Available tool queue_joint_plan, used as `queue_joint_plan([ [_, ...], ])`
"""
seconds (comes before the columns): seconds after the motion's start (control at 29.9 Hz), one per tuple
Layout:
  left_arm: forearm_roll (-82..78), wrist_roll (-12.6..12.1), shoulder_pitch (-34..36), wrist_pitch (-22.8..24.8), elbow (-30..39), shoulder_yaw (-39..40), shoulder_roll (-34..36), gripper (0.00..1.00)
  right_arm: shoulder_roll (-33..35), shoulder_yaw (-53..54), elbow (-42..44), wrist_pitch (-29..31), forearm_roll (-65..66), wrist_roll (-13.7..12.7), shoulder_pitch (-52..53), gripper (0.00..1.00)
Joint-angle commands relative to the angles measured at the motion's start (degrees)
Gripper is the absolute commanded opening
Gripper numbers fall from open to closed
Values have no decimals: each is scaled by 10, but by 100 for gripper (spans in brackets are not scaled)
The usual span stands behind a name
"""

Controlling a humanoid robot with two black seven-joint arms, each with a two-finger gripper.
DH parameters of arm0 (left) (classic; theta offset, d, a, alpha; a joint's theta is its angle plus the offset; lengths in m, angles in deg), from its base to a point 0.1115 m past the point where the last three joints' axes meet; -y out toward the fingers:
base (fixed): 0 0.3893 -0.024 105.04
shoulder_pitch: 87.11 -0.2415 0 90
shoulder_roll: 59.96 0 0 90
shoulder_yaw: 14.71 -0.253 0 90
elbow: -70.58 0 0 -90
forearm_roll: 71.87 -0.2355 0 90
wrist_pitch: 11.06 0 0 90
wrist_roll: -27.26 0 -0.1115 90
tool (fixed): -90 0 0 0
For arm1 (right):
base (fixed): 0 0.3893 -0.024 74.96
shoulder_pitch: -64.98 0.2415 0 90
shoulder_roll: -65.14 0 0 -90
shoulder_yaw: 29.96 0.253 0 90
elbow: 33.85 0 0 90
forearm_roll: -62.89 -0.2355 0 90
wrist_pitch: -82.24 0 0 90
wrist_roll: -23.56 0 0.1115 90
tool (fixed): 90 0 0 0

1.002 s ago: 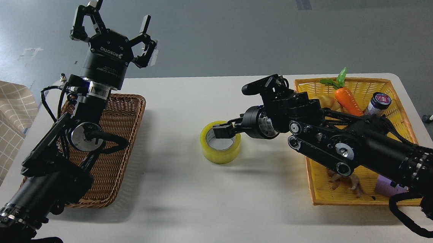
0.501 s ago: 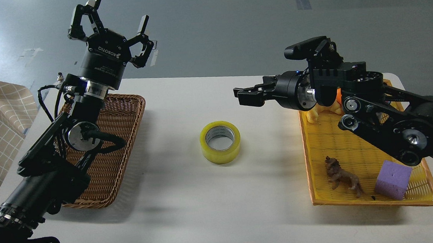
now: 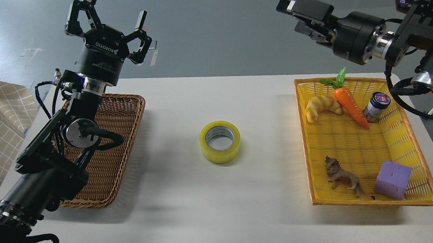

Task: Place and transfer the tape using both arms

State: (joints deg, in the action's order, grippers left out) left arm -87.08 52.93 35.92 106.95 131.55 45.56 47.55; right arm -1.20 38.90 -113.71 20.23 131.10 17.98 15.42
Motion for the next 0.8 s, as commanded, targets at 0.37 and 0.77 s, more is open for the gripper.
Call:
queue_joint_plan([
  [0.37, 0, 1, -4, 0, -1, 1, 7, 98, -135, 244, 91, 0, -355, 20, -112, 100],
  [0.77, -7, 2, -1, 0, -1, -1, 7, 98, -237, 325, 93, 0, -464, 18, -163, 100],
])
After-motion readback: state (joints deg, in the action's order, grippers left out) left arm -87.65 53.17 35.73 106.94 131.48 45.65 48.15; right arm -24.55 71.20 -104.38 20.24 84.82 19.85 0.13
